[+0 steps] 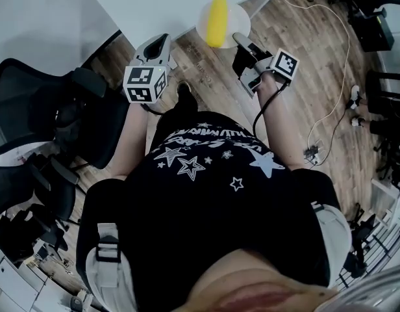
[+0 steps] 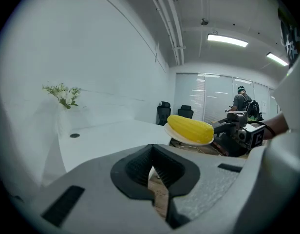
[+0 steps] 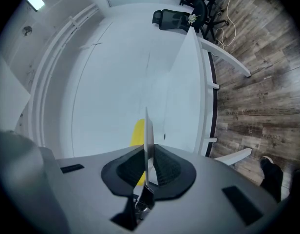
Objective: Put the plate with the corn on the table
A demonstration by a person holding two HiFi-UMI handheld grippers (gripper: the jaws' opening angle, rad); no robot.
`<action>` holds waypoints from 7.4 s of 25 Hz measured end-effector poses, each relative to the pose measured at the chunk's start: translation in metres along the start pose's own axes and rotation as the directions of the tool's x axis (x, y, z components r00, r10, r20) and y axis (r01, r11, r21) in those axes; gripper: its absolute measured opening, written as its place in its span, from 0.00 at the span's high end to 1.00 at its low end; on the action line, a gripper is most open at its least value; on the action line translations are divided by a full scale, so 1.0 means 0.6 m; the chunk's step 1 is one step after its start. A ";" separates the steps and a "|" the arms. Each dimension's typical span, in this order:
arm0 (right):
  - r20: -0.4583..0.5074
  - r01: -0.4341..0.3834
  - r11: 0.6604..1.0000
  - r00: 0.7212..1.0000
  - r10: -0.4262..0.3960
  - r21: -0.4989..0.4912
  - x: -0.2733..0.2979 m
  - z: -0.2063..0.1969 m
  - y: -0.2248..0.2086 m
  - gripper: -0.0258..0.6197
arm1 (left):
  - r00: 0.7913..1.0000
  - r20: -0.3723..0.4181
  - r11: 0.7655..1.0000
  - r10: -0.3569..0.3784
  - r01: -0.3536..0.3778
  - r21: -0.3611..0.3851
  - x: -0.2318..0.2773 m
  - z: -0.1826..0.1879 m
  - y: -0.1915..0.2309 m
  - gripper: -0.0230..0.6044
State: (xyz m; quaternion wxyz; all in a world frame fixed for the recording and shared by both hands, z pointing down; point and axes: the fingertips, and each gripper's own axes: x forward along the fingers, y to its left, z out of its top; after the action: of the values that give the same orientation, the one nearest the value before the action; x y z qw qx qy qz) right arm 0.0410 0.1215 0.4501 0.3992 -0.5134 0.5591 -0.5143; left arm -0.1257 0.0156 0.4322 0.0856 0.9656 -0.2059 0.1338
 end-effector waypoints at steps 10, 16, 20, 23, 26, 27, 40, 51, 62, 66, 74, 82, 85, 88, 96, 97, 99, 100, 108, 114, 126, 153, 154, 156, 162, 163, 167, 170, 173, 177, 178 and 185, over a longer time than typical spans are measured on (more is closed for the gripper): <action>-0.032 0.028 1.000 0.999 -0.029 -0.005 0.206 0.085 -0.019 0.91 | 1.000 -0.010 0.999 0.016 -0.016 -0.032 0.128 0.029 0.165 0.95; -0.025 0.034 0.999 0.999 -0.034 -0.014 0.255 0.100 -0.018 0.91 | 1.000 -0.005 0.999 0.002 -0.002 -0.046 0.153 0.035 0.202 0.96; -0.016 0.028 0.999 0.999 -0.029 -0.022 0.279 0.113 -0.012 0.91 | 1.000 0.000 0.999 -0.012 0.012 -0.043 0.169 0.040 0.216 0.95; -0.011 0.021 1.000 1.000 -0.021 -0.014 0.290 0.121 -0.009 0.91 | 1.000 0.003 0.999 -0.009 0.009 -0.047 0.175 0.043 0.223 0.95; -0.017 0.031 0.999 0.999 -0.031 -0.015 0.307 0.141 -0.009 0.91 | 1.000 0.008 0.998 -0.004 0.005 -0.060 0.189 0.054 0.234 0.96; -0.021 0.033 0.999 0.999 -0.034 -0.015 0.314 0.149 -0.010 0.91 | 1.000 0.010 0.998 -0.002 0.002 -0.063 0.194 0.058 0.237 0.96; -0.228 -0.026 0.999 0.974 0.017 -0.035 0.423 0.284 -0.025 0.91 | 0.983 -0.007 0.979 0.183 -0.183 -0.092 0.296 0.106 0.259 0.95; -0.400 -0.056 0.997 0.916 0.034 -0.044 0.530 0.396 -0.068 0.91 | 0.934 -0.036 0.924 0.355 -0.357 -0.136 0.401 0.126 0.287 0.95; -0.509 -0.031 0.998 0.861 0.002 -0.048 0.570 0.482 -0.132 0.91 | 0.894 -0.076 0.877 0.443 -0.449 -0.171 0.505 0.124 0.285 0.95; -0.540 -0.031 0.999 0.842 0.003 -0.043 0.581 0.491 -0.149 0.91 | 0.878 -0.091 0.859 0.471 -0.479 -0.178 0.524 0.111 0.287 0.95; -0.591 -0.005 0.999 0.806 -0.023 -0.045 0.616 0.495 -0.183 0.91 | 0.854 -0.139 0.827 0.501 -0.520 -0.215 0.561 0.078 0.305 0.95; -0.591 0.053 0.998 0.804 -0.067 -0.041 0.644 0.484 -0.225 0.91 | 0.849 -0.188 0.817 0.494 -0.527 -0.232 0.581 0.038 0.325 0.95; -0.588 0.076 0.996 0.804 -0.088 -0.045 0.654 0.485 -0.237 0.91 | 0.849 -0.195 0.818 0.491 -0.526 -0.232 0.586 0.034 0.331 0.95; -0.588 0.085 0.995 0.803 -0.097 -0.047 0.663 0.486 -0.244 0.91 | 0.850 -0.197 0.818 0.489 -0.525 -0.233 0.590 0.034 0.335 0.95; -0.591 0.105 0.992 0.798 -0.122 -0.063 0.670 0.486 -0.245 0.91 | 0.852 -0.195 0.820 0.485 -0.521 -0.238 0.595 0.037 0.335 0.96; -0.590 0.112 0.992 0.797 -0.128 -0.064 0.670 0.485 -0.245 0.91 | 0.853 -0.195 0.820 0.484 -0.520 -0.238 0.597 0.038 0.335 0.95; -0.587 0.121 0.991 0.798 -0.135 -0.064 0.673 0.487 -0.248 0.91 | 0.855 -0.195 0.822 0.481 -0.517 -0.239 0.599 0.039 0.335 0.95; -0.585 0.124 0.990 0.799 -0.138 -0.064 0.674 0.489 -0.249 0.91 | 0.855 -0.194 0.822 0.481 -0.516 -0.239 0.600 0.040 0.335 0.95; -0.584 0.159 0.983 0.792 -0.179 -0.086 0.676 0.490 -0.257 0.91 | 0.859 -0.192 0.826 0.475 -0.511 -0.240 0.598 0.050 0.339 0.95; -0.575 0.181 0.979 0.793 -0.201 -0.092 0.669 0.494 -0.265 0.91 | 0.861 -0.191 0.829 0.472 -0.507 -0.236 0.598 0.052 0.331 0.95; -0.546 0.267 0.948 0.775 -0.319 -0.174 0.660 0.496 -0.271 0.92 | 0.859 -0.200 0.836 0.472 -0.508 -0.208 0.597 0.057 0.306 0.95; -0.373 0.216 0.624 0.641 -0.671 -0.751 0.661 0.503 -0.280 0.77 | 0.840 -0.219 0.817 0.497 -0.538 -0.208 0.562 0.045 0.277 0.96; -0.374 0.215 0.624 0.640 -0.671 -0.751 0.661 0.503 -0.281 0.77 | 0.840 -0.219 0.818 0.496 -0.537 -0.208 0.563 0.044 0.277 0.95; -0.378 0.213 0.622 0.633 -0.675 -0.754 0.662 0.504 -0.282 0.77 | 0.840 -0.223 0.819 0.494 -0.536 -0.205 0.566 0.042 0.279 0.95; -0.351 0.187 0.561 0.611 -0.709 -0.806 0.661 0.513 -0.282 0.74 | 0.842 -0.233 0.824 0.487 -0.531 -0.196 0.571 0.039 0.282 0.95; -0.348 0.183 0.554 0.610 -0.712 -0.812 0.660 0.513 -0.282 0.74 | 0.842 -0.233 0.826 0.486 -0.530 -0.193 0.572 0.039 0.281 0.95; -0.322 0.169 0.513 0.605 -0.728 -0.842 0.656 0.514 -0.284 0.73 | 0.848 -0.233 0.831 0.476 -0.521 -0.195 0.570 0.037 0.285 0.95; -0.314 0.174 0.508 0.609 -0.729 -0.843 0.654 0.514 -0.284 0.73 | 0.854 -0.222 0.829 0.471 -0.514 -0.219 0.566 0.037 0.290 0.95; -0.295 0.187 0.494 0.607 -0.738 -0.849 0.645 0.519 -0.287 0.73 | 0.856 -0.218 0.830 0.469 -0.511 -0.222 0.560 0.036 0.293 0.95; -0.271 0.219 0.491 0.615 -0.741 -0.843 0.632 0.528 -0.287 0.73 | 0.861 -0.201 0.834 0.467 -0.504 -0.224 0.547 0.039 0.297 0.95; -0.262 0.230 0.490 0.619 -0.740 -0.841 0.627 0.530 -0.285 0.73 | 0.863 -0.197 0.835 0.465 -0.502 -0.226 0.543 0.039 0.298 0.95; -0.205 0.296 0.504 0.664 -0.719 -0.811 0.588 0.520 -0.257 0.73 | 0.889 -0.179 0.863 0.421 -0.453 -0.222 0.506 0.035 0.293 0.95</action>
State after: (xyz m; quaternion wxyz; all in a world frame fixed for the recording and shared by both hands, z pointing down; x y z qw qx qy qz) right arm 0.3158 -0.2688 0.5834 -0.1816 -0.6122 0.6118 -0.4668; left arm 0.0720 -0.2613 0.5209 0.1903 0.8639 -0.4295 0.1815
